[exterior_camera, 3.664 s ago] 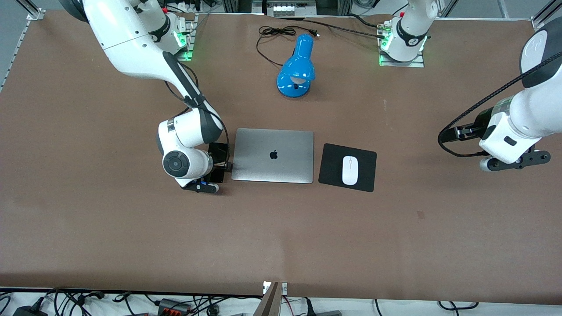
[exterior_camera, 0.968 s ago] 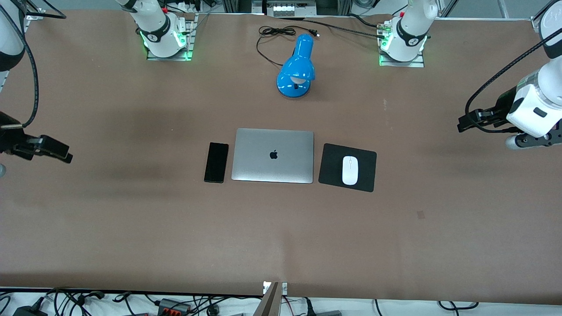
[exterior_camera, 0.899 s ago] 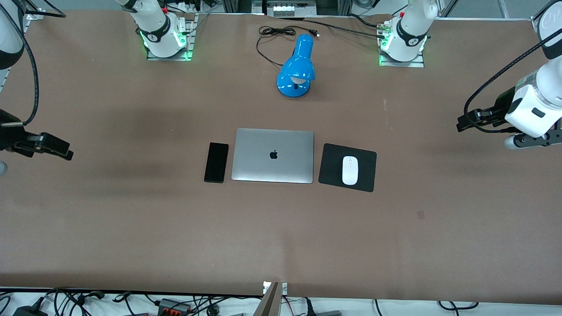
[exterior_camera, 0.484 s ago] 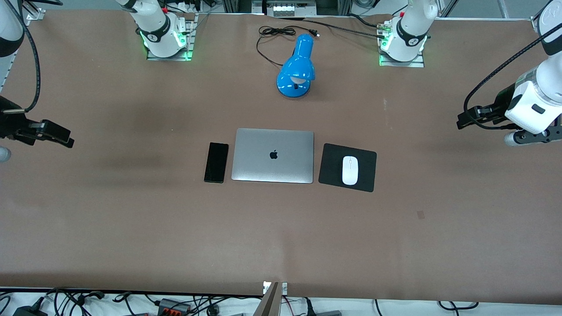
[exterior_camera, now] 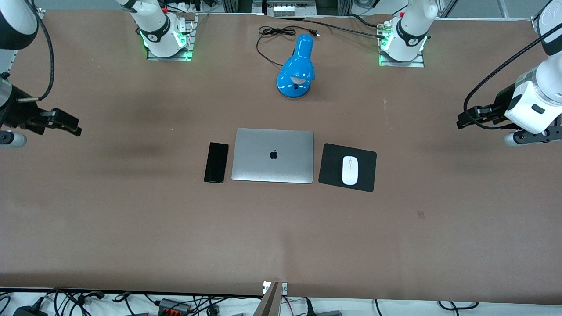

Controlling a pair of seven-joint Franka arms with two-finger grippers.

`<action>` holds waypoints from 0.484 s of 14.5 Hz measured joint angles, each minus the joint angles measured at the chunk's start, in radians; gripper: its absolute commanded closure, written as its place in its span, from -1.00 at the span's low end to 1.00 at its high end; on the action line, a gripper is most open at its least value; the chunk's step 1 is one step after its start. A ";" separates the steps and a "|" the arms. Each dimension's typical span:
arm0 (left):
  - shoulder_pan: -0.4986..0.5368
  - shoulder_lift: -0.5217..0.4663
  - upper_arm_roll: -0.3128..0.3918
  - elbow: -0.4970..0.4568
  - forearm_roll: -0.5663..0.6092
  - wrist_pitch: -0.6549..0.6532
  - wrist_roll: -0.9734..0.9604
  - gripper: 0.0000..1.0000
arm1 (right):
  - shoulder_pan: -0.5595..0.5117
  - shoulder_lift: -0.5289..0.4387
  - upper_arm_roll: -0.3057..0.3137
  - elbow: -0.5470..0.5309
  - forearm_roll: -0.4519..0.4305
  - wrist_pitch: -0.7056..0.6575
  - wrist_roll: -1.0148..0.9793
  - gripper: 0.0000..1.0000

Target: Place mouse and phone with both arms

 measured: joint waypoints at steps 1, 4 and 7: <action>0.000 0.000 0.000 0.000 0.000 0.000 0.000 -1.00 | -0.001 -0.012 0.000 -0.012 0.000 0.000 0.000 -1.00; 0.000 0.000 0.000 -0.001 0.000 0.000 0.000 -1.00 | -0.009 -0.029 -0.002 -0.021 0.000 0.004 0.000 -1.00; 0.000 0.000 0.000 -0.001 0.000 0.000 0.000 -1.00 | -0.013 -0.030 -0.003 -0.023 0.000 0.004 0.000 -1.00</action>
